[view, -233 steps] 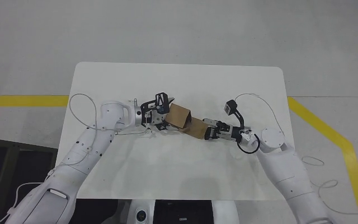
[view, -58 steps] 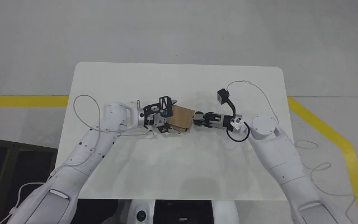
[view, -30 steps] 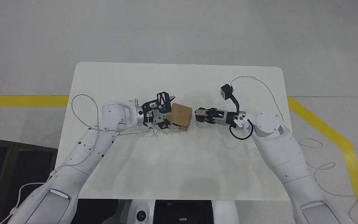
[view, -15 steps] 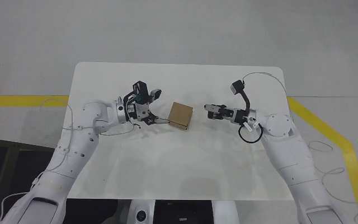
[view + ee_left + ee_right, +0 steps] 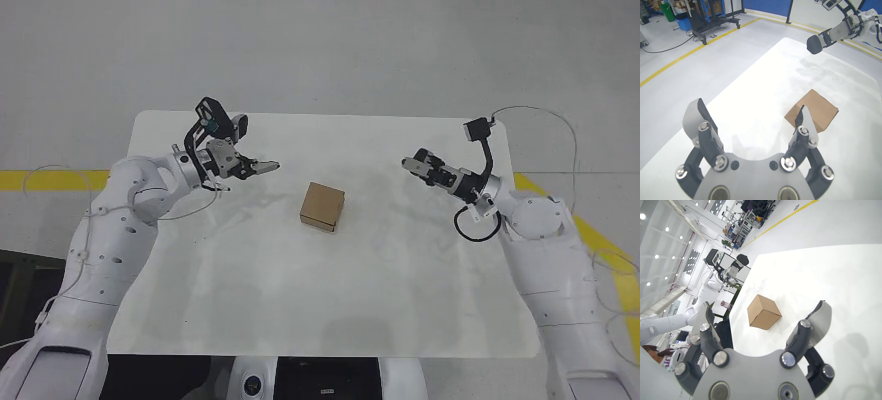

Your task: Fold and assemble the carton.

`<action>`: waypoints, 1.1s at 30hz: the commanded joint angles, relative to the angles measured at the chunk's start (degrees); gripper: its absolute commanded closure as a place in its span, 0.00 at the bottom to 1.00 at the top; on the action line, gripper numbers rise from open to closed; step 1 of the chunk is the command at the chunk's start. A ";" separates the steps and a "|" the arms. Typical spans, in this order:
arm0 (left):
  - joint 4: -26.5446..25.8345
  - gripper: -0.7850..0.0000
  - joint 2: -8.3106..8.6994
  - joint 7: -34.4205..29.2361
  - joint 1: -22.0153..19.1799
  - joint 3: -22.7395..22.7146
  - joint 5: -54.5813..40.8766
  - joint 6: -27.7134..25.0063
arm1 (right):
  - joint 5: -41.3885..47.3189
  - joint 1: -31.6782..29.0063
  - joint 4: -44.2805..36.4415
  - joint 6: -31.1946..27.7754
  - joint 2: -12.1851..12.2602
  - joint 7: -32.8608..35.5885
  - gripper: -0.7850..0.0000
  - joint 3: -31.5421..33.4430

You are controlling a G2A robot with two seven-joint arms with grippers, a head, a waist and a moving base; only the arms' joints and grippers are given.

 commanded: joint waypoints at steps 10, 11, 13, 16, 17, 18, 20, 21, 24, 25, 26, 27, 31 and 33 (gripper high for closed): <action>3.92 0.00 0.19 -3.57 -4.46 -1.52 -1.87 -0.23 | -5.37 -1.17 -5.06 3.79 2.15 -1.73 0.00 7.77; 4.10 0.00 0.20 -3.92 -4.87 -1.51 -1.69 -0.22 | -5.31 -1.35 -5.49 4.03 2.24 -1.76 0.00 8.02; 4.61 0.00 0.18 -4.15 -5.40 -1.45 -1.79 -0.20 | -5.67 -1.51 -6.01 4.54 2.47 -1.76 0.00 8.58; 5.10 0.00 0.16 -4.37 -5.94 -1.47 -1.88 0.16 | -6.69 -1.78 -6.65 5.37 2.73 -2.56 0.00 9.12; 5.21 0.00 0.17 -4.38 -6.01 -1.53 -2.01 0.21 | -6.85 -1.92 -6.85 5.59 2.79 -2.78 0.00 9.19; 5.28 0.00 0.20 -4.34 -6.03 -1.65 -2.13 0.33 | -7.03 -2.01 -6.98 5.90 2.86 -2.91 0.00 9.27; 5.32 0.00 0.23 -4.10 -5.89 -1.92 -2.43 0.72 | -7.93 -2.17 -7.31 6.61 2.97 -4.00 0.00 9.55; 5.32 0.00 0.23 -4.10 -5.89 -1.92 -2.43 0.72 | -7.93 -2.17 -7.31 6.61 2.97 -4.00 0.00 9.55; 5.33 0.00 0.23 -4.09 -5.89 -1.94 -2.45 0.75 | -7.97 -2.18 -7.32 6.65 2.97 -4.06 0.00 9.56; 5.33 0.00 0.23 -4.09 -5.89 -1.93 -2.45 0.74 | -7.96 -2.18 -7.32 6.64 2.97 -4.04 0.00 9.56; 5.33 0.00 0.23 -4.09 -5.89 -1.93 -2.45 0.73 | -7.94 -2.18 -7.31 6.62 2.97 -4.01 0.00 9.56; 5.33 0.00 0.23 -4.09 -5.89 -1.93 -2.44 0.73 | -7.94 -2.17 -7.31 6.61 2.97 -4.01 0.00 9.56; 5.32 0.00 0.23 -4.10 -5.89 -1.92 -2.43 0.72 | -7.93 -2.17 -7.31 6.61 2.97 -4.00 0.00 9.55; 5.32 0.00 0.23 -4.10 -5.89 -1.92 -2.43 0.72 | -7.93 -2.17 -7.31 6.61 2.97 -4.00 0.00 9.55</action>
